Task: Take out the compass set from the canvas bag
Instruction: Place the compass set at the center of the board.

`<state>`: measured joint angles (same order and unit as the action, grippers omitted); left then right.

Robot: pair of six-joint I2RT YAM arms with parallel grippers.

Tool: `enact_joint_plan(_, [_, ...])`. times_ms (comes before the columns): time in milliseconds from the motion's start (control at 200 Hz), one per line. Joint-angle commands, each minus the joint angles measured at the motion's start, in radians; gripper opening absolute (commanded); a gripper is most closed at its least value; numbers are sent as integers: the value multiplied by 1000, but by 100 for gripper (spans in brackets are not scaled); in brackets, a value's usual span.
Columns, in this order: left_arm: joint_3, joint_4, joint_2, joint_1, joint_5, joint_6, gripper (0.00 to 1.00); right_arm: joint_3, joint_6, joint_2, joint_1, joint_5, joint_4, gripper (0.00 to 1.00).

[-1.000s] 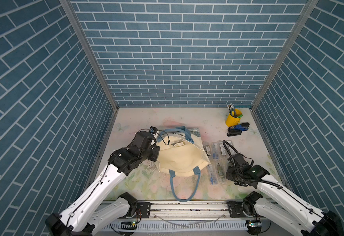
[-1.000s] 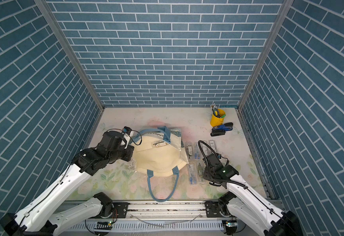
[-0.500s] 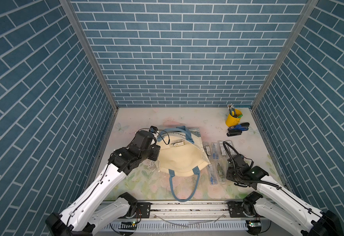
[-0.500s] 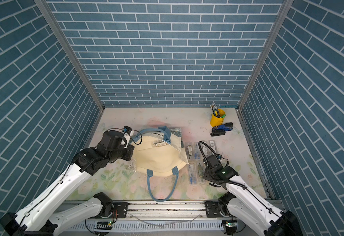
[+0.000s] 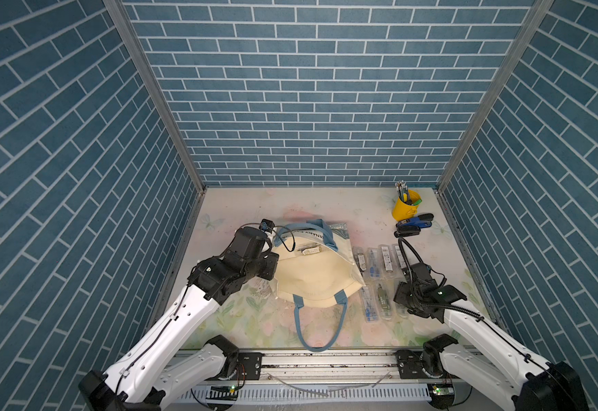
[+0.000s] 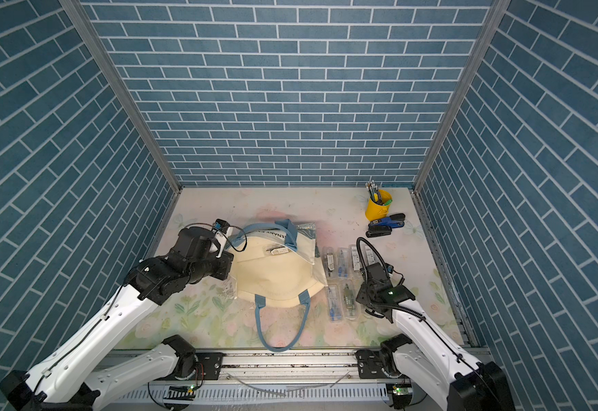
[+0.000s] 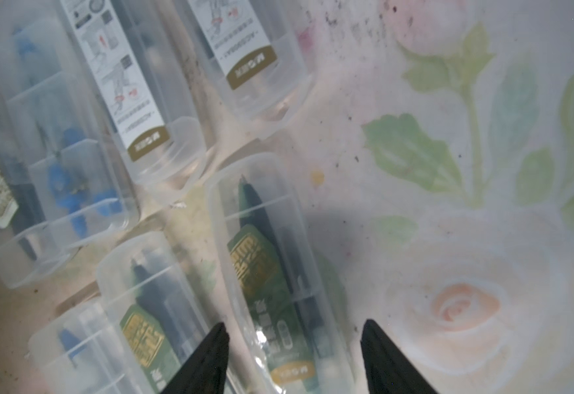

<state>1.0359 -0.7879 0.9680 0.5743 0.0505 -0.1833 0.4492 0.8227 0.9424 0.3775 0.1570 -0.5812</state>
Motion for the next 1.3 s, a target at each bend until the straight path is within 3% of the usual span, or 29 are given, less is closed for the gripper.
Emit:
enact_joint_plan(0, [36, 48, -3, 0, -13, 8, 0, 27, -78, 71, -57, -51, 107, 64])
enact_joint_plan(300, [32, 50, 2, -1, -16, 6, 0, 81, -173, 208, -97, -126, 172, 62])
enact_joint_plan(595, [32, 60, 13, 0, -24, 4, 0, 57, -236, 182, -96, -190, 197, 47])
enact_joint_plan(1120, [29, 59, 14, -1, -31, -1, 0, 53, -267, 153, -94, -210, 166, 47])
enact_joint_plan(1295, [37, 48, 14, -1, -31, -1, 0, 114, -295, 23, -81, -206, 66, 49])
